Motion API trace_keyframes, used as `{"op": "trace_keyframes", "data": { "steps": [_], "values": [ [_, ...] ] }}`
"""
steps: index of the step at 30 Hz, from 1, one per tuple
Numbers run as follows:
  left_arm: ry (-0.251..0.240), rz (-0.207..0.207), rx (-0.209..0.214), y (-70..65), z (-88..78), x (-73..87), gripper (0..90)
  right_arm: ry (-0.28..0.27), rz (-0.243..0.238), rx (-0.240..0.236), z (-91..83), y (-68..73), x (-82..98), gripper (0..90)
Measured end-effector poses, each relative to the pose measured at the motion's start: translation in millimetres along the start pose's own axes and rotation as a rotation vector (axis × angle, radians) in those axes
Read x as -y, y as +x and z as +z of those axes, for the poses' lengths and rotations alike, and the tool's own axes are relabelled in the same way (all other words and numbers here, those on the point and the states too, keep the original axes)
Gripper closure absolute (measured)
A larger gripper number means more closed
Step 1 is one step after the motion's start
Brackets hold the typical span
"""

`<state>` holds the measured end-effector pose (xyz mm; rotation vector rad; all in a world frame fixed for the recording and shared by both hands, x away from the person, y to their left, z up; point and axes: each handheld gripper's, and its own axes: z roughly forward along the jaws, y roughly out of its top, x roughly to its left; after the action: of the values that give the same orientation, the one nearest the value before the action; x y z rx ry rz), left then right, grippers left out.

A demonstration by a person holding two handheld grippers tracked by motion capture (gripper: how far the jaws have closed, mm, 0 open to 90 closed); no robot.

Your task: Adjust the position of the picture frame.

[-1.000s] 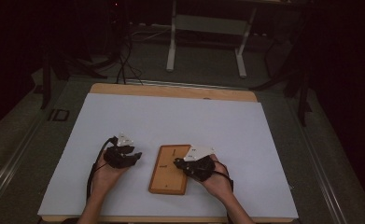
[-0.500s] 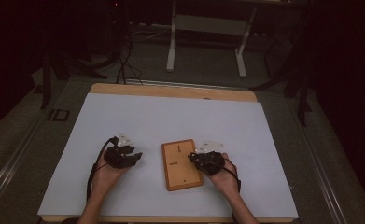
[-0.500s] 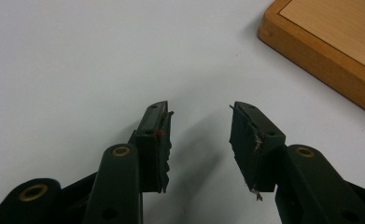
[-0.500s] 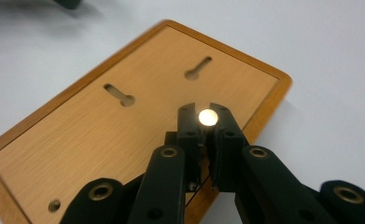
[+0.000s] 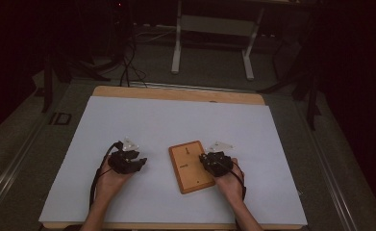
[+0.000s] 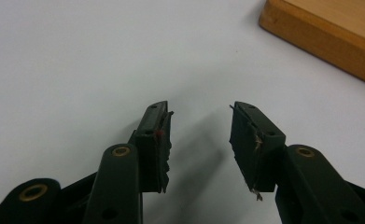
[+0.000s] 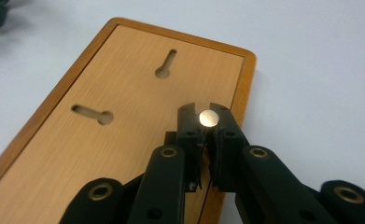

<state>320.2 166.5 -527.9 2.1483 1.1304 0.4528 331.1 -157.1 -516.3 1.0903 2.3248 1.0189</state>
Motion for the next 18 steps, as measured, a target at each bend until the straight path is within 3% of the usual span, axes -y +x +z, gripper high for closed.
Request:
{"op": "trace_keyframes", "data": {
  "steps": [3, 10, 16, 18],
  "values": [
    [0.001, 0.003, 0.000, -0.4, 0.9, -0.2, 57.1, -0.002, 0.042, 0.014, 0.1, -4.4, 0.0, 84.1],
    [-0.005, 0.016, 0.014, -3.9, 2.3, -1.8, 60.2, -0.042, 0.091, -0.047, -3.3, -10.8, 2.0, 84.3],
    [-0.001, 0.032, 0.022, -7.0, 3.9, -3.1, 60.9, -0.069, 0.083, -0.053, -4.3, -10.9, 1.7, 84.4],
    [-0.007, 0.028, 0.022, -7.2, 3.7, -3.4, 60.9, -0.088, 0.082, -0.078, -4.4, -10.9, 1.5, 84.3]
  ]
}}
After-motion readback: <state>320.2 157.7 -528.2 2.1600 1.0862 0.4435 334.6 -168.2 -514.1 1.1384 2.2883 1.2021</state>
